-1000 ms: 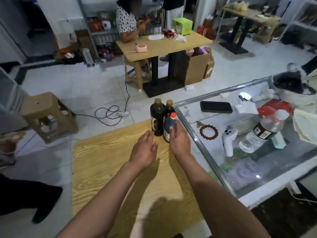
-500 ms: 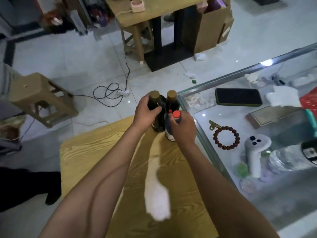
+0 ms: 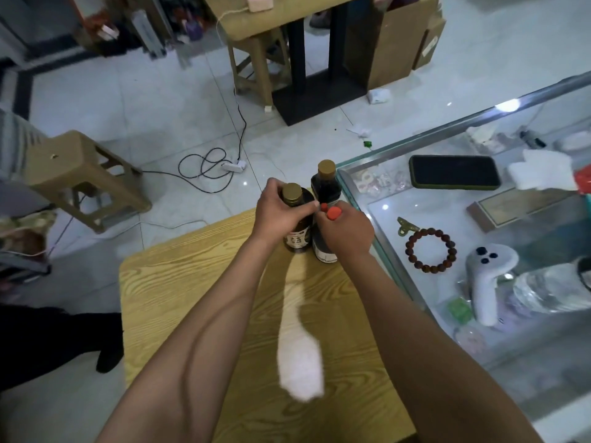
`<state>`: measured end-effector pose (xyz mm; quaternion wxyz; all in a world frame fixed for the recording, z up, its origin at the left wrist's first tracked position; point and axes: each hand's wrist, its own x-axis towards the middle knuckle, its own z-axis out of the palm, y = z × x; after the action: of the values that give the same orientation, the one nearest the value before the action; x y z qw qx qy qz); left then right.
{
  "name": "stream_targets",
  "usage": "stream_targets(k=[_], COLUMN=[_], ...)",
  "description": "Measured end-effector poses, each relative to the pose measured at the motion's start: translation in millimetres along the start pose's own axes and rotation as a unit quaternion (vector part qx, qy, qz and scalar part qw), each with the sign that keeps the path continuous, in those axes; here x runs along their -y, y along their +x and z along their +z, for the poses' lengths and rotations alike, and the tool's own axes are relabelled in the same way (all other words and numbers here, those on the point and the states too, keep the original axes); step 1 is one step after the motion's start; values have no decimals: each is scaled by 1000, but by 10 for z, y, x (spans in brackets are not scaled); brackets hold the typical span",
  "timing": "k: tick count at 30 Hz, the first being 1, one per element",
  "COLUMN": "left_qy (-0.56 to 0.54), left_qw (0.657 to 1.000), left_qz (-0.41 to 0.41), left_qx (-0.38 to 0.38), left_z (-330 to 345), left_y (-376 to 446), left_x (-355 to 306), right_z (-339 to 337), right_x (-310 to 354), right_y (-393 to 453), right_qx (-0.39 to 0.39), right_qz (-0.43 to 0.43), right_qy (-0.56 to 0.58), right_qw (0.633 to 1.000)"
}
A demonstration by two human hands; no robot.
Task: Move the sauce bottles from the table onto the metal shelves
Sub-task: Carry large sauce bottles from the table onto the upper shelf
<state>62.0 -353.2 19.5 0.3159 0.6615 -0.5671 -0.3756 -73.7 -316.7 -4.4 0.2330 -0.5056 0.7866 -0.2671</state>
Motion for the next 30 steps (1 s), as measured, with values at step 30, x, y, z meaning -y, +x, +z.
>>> stream_targets(k=[30], left_qy=[37], left_qw=[995], left_qz=[88], left_qx=[39], left_z=[-696], left_y=[-2994], left_x=[1003], right_z=[52], right_x=[-266], right_y=[-3129], right_qx=[-29], right_qz=[99], right_qy=[114], right_qw=[988])
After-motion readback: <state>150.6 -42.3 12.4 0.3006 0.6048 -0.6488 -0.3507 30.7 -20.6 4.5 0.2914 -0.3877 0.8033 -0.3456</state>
